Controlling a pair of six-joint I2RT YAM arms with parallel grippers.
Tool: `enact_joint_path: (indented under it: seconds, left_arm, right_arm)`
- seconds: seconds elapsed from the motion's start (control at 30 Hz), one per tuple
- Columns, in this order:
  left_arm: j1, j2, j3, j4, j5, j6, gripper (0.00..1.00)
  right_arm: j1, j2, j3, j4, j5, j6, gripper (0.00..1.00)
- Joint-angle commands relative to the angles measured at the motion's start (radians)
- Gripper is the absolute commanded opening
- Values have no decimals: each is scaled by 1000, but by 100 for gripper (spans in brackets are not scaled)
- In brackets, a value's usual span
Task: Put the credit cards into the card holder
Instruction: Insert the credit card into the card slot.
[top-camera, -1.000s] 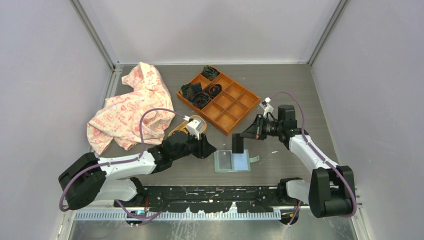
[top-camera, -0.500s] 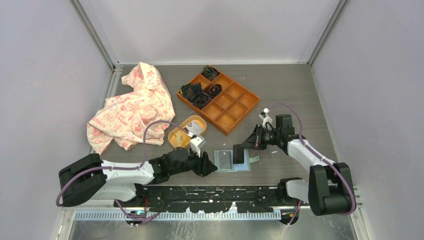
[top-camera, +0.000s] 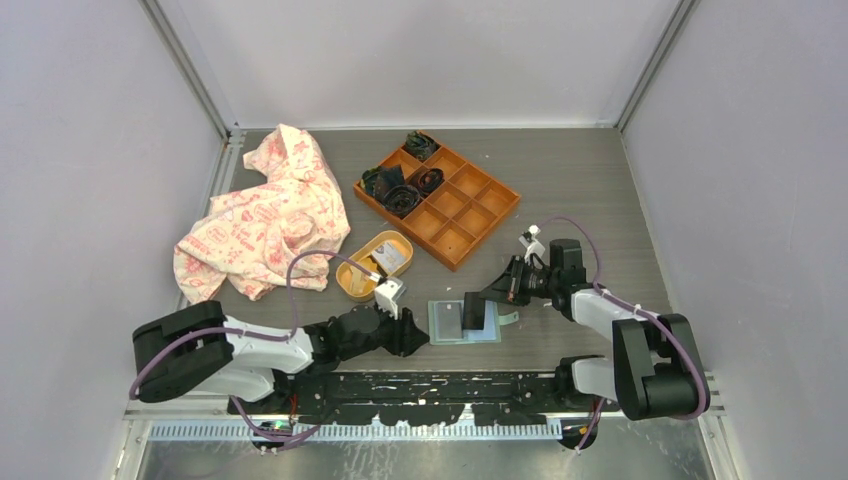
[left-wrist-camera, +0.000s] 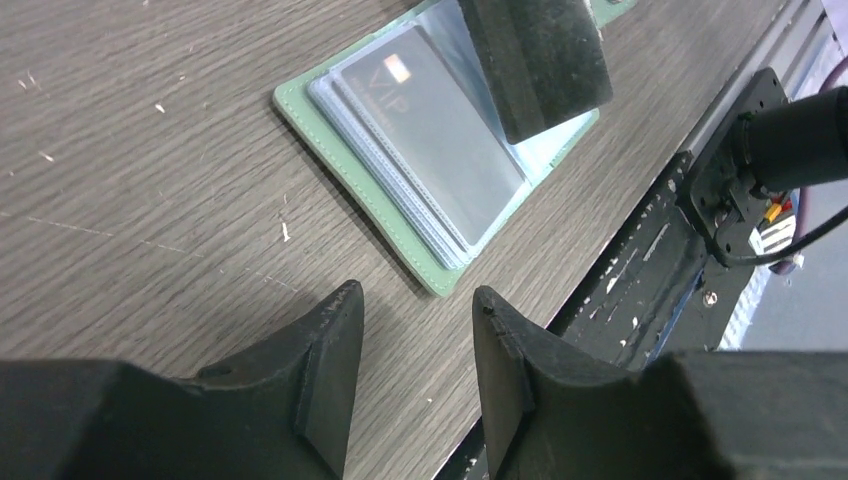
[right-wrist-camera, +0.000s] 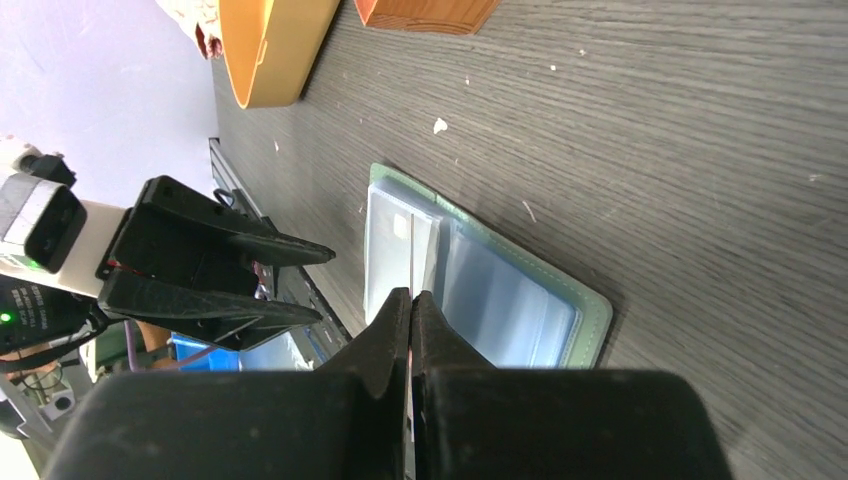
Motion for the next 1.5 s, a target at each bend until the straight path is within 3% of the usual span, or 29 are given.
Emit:
enact_joint_path:
  seconds: [0.0, 0.43, 0.7, 1.47]
  left_arm:
    - [-1, 50, 23, 102, -49, -145, 45]
    - [-3, 167, 63, 76, -52, -268, 44]
    - [-3, 204, 103, 23, -44, -297, 42]
    - [-2, 303, 136, 83, -28, -335, 39]
  right_arm:
    - [4, 3, -7, 90, 19, 12, 1]
    - [22, 31, -13, 81, 47, 9, 1]
    - [30, 42, -9, 68, 52, 9, 1]
    - [54, 99, 5, -5, 53, 21, 1]
